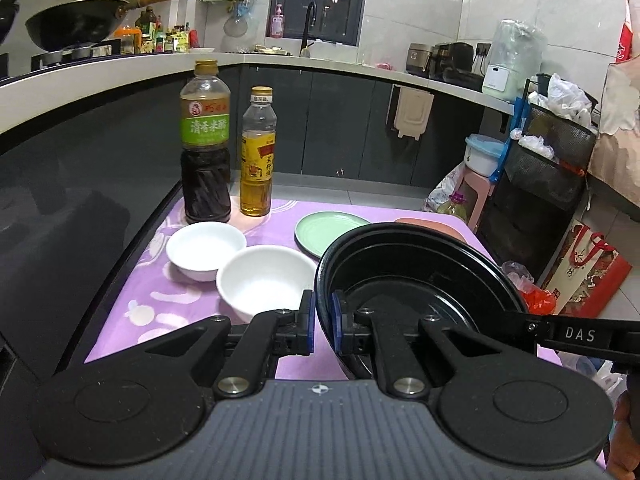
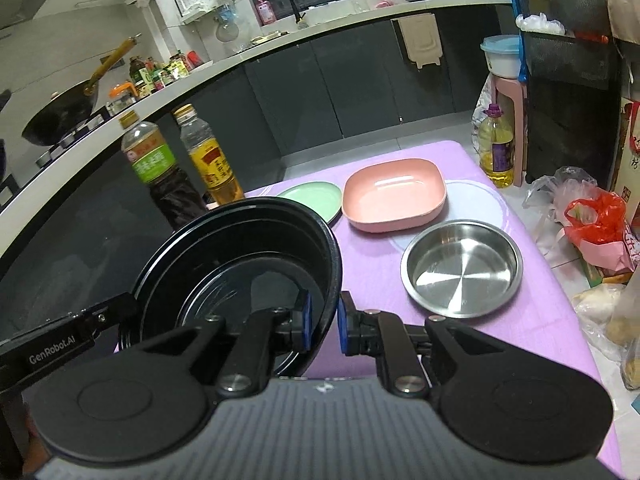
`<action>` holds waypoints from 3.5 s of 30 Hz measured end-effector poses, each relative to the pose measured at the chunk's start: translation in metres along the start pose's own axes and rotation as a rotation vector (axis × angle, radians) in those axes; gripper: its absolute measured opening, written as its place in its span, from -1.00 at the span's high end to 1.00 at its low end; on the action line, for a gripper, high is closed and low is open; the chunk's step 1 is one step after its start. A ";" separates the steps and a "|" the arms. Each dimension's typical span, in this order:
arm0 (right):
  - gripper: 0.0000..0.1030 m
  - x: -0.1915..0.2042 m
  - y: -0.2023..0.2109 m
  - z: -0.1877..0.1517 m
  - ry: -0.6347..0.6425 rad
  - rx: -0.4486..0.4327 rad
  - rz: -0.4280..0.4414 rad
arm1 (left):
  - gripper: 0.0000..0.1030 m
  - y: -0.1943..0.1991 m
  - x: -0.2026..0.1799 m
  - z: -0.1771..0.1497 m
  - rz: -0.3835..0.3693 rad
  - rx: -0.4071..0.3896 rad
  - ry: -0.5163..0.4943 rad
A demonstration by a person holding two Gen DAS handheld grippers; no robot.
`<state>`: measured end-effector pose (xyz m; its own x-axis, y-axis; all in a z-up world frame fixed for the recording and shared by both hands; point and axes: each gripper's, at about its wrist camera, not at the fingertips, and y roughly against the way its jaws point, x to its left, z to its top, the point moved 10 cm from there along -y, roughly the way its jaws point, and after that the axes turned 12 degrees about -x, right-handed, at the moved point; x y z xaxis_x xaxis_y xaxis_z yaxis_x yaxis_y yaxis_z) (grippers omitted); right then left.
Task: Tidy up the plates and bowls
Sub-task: 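Carry the black bowl with both grippers, lower it onto the cloth, open, then move both tools to the rim of the large white bowl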
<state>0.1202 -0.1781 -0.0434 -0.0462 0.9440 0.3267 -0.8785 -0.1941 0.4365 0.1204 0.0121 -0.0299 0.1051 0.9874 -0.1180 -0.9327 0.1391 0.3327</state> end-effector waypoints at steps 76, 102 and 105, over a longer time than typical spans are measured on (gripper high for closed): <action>0.25 0.000 0.009 -0.071 0.010 0.138 -0.014 | 0.57 0.029 0.053 -0.076 0.114 0.131 0.031; 0.25 0.040 -0.062 -0.023 0.134 0.160 0.070 | 0.56 -0.057 0.096 -0.028 0.223 0.134 0.086; 0.25 0.049 -0.071 -0.019 0.137 0.175 0.087 | 0.56 -0.065 0.100 -0.024 0.226 0.138 0.098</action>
<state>0.1711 -0.1128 -0.0746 -0.1929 0.9467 0.2580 -0.7729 -0.3086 0.5545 0.1835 0.1000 -0.0858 -0.1403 0.9835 -0.1142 -0.8722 -0.0682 0.4843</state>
